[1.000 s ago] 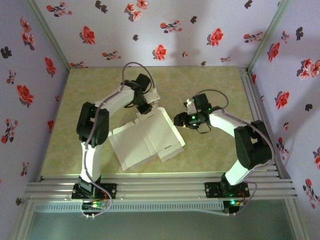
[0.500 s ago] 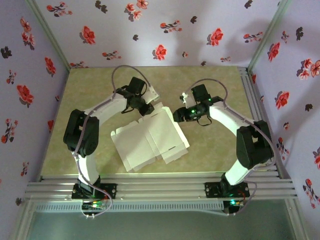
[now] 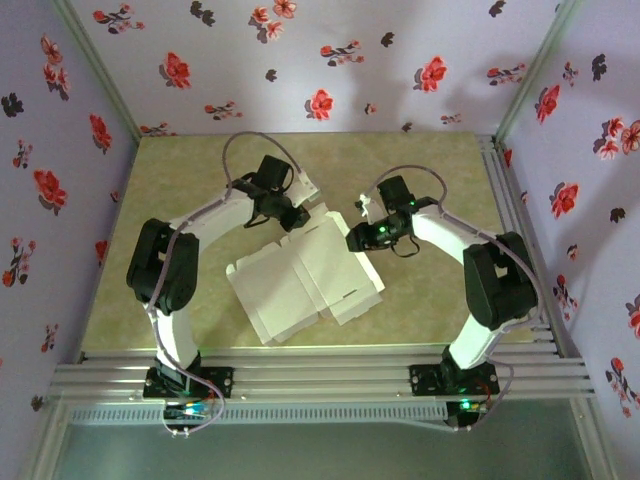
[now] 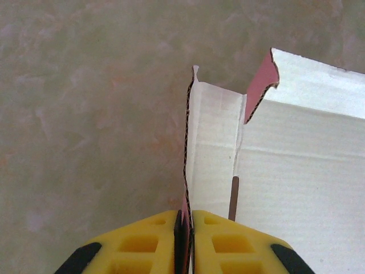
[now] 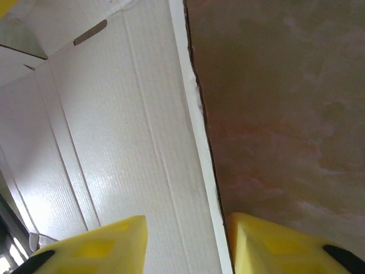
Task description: Fold the paper box
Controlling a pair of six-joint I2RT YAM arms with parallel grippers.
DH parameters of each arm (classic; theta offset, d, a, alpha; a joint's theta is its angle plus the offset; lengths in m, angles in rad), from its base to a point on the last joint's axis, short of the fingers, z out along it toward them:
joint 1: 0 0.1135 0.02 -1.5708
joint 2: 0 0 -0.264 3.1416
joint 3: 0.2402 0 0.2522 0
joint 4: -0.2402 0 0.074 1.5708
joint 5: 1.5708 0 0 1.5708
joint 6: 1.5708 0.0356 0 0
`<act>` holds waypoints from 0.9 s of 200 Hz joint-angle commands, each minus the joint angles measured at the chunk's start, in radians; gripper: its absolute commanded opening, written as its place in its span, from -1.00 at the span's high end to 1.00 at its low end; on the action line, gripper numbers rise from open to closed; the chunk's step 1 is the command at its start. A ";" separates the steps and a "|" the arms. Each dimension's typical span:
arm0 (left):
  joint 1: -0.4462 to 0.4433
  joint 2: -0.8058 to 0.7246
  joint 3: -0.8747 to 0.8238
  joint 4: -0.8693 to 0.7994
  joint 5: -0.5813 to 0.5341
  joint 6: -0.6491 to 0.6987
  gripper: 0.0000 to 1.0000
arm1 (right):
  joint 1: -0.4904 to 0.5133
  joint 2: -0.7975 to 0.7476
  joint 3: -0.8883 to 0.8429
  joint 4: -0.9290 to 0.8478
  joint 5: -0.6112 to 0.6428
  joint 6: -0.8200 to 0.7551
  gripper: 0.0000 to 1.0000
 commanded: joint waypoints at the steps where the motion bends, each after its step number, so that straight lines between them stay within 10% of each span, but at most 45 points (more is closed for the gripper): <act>1: 0.002 -0.040 -0.022 0.035 0.026 -0.025 0.72 | 0.016 0.013 -0.010 0.018 0.010 -0.021 0.22; 68: 0.004 -0.058 -0.067 0.094 0.060 -0.046 0.72 | 0.047 0.003 -0.004 0.005 0.074 -0.031 0.62; 180: 0.007 -0.065 -0.088 0.113 0.075 -0.054 0.72 | 0.061 0.032 0.010 0.021 0.087 -0.053 0.51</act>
